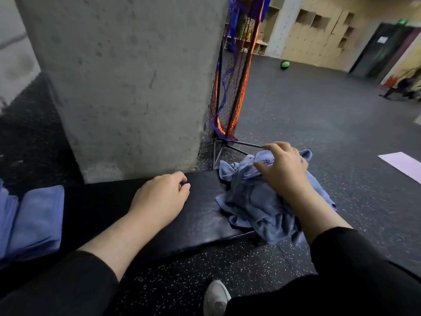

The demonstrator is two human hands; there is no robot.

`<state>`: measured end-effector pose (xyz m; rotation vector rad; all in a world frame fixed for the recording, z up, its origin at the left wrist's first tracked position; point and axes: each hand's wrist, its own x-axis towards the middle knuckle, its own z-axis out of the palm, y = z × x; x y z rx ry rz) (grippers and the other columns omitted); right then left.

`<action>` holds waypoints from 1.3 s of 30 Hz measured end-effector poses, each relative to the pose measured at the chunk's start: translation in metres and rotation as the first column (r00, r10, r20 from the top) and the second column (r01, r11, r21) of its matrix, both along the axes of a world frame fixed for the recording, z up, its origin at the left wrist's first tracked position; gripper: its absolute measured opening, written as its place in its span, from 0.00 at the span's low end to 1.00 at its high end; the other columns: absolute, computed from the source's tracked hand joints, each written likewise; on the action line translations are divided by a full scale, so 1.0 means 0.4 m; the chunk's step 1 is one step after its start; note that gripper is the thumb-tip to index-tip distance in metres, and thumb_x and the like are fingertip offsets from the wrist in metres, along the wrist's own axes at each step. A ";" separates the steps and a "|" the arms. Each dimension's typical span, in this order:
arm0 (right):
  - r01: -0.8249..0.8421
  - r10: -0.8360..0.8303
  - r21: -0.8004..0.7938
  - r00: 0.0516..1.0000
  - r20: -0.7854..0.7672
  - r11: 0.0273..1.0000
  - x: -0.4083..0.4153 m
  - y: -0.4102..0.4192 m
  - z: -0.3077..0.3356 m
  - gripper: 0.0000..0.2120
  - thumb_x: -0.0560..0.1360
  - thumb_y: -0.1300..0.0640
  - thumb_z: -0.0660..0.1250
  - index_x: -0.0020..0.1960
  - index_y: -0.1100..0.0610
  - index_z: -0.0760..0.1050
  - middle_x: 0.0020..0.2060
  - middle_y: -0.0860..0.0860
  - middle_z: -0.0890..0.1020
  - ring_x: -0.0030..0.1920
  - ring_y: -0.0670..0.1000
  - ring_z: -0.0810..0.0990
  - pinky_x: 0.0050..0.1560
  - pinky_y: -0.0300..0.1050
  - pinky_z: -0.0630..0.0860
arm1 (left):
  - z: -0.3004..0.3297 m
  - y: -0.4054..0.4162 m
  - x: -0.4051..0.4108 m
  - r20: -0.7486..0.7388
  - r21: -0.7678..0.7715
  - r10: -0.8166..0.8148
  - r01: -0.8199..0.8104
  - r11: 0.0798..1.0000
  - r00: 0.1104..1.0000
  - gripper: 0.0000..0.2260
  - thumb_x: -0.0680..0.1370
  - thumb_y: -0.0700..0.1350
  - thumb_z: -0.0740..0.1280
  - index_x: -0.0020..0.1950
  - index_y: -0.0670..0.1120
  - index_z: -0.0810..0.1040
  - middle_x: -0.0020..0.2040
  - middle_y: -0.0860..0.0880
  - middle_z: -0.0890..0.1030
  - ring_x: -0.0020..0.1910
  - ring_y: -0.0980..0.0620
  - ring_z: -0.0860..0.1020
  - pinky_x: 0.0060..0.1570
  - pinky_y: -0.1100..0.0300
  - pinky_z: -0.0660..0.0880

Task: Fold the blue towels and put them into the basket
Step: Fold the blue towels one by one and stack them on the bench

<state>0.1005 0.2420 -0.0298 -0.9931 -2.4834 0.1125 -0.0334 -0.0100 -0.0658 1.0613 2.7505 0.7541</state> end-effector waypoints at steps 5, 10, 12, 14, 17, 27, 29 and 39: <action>0.094 -0.069 -0.074 0.955 0.288 0.993 0.010 0.056 -0.040 0.20 0.72 0.40 0.70 0.63 0.41 0.77 0.65 0.48 0.75 0.69 0.57 0.69 0.70 0.66 0.61 | -0.006 0.030 0.006 0.010 0.000 -0.047 0.047 0.999 0.999 0.11 0.83 0.56 0.59 0.60 0.55 0.77 0.54 0.57 0.82 0.52 0.48 0.79 0.51 0.51 0.78; 0.104 -0.092 -0.060 0.981 0.173 0.993 0.000 0.079 -0.060 0.07 0.75 0.50 0.68 0.50 0.45 0.82 0.57 0.50 0.78 0.63 0.59 0.72 0.65 0.62 0.64 | -0.010 0.037 0.002 0.019 0.012 -0.068 0.068 0.998 0.997 0.11 0.83 0.55 0.60 0.60 0.55 0.78 0.55 0.58 0.82 0.53 0.49 0.79 0.51 0.51 0.77; 0.069 -0.068 -0.030 0.996 0.049 0.997 -0.001 0.075 -0.050 0.06 0.76 0.51 0.68 0.49 0.47 0.83 0.53 0.51 0.79 0.60 0.59 0.74 0.60 0.57 0.64 | -0.011 0.037 0.000 0.017 0.020 -0.084 0.083 0.996 0.996 0.11 0.82 0.55 0.60 0.60 0.54 0.78 0.54 0.57 0.82 0.52 0.49 0.79 0.51 0.51 0.77; 0.041 -0.039 0.045 0.998 -0.052 0.998 -0.004 0.068 -0.012 0.06 0.76 0.49 0.69 0.49 0.48 0.84 0.50 0.52 0.79 0.56 0.60 0.75 0.54 0.53 0.65 | -0.014 0.034 -0.003 0.017 0.027 -0.092 0.092 0.995 0.996 0.11 0.82 0.55 0.61 0.59 0.54 0.78 0.54 0.57 0.81 0.52 0.50 0.79 0.51 0.51 0.77; -0.013 0.018 0.057 0.997 -0.074 0.998 -0.012 0.059 0.087 0.09 0.76 0.48 0.68 0.46 0.52 0.83 0.42 0.55 0.79 0.48 0.61 0.78 0.46 0.51 0.73 | -0.016 0.028 -0.008 0.013 0.041 -0.094 0.093 0.995 0.996 0.10 0.82 0.56 0.61 0.59 0.54 0.78 0.53 0.58 0.81 0.51 0.50 0.79 0.50 0.51 0.77; -0.201 0.131 -0.199 0.940 -0.315 0.959 -0.092 -0.021 0.399 0.08 0.74 0.67 0.65 0.44 0.63 0.83 0.37 0.61 0.85 0.36 0.58 0.86 0.42 0.57 0.85 | 0.012 -0.017 -0.016 0.044 0.210 -0.079 0.068 0.975 0.996 0.13 0.82 0.55 0.62 0.66 0.55 0.76 0.58 0.57 0.80 0.54 0.53 0.78 0.56 0.53 0.76; -0.270 0.151 -0.227 0.889 -0.433 0.936 -0.110 -0.053 0.436 0.08 0.75 0.67 0.65 0.43 0.61 0.83 0.39 0.62 0.85 0.38 0.58 0.87 0.43 0.55 0.85 | 0.020 -0.026 -0.018 0.055 0.290 -0.090 0.070 0.954 0.994 0.16 0.82 0.55 0.63 0.69 0.55 0.74 0.62 0.57 0.79 0.56 0.54 0.78 0.59 0.53 0.75; -0.579 0.453 -0.126 0.738 -0.500 0.805 -0.211 -0.291 0.474 0.08 0.75 0.65 0.65 0.46 0.65 0.83 0.40 0.62 0.85 0.41 0.54 0.86 0.42 0.50 0.85 | 0.075 -0.085 -0.043 0.145 0.766 -0.073 -0.065 0.640 0.987 0.29 0.81 0.60 0.60 0.80 0.59 0.54 0.78 0.57 0.63 0.73 0.59 0.66 0.71 0.53 0.68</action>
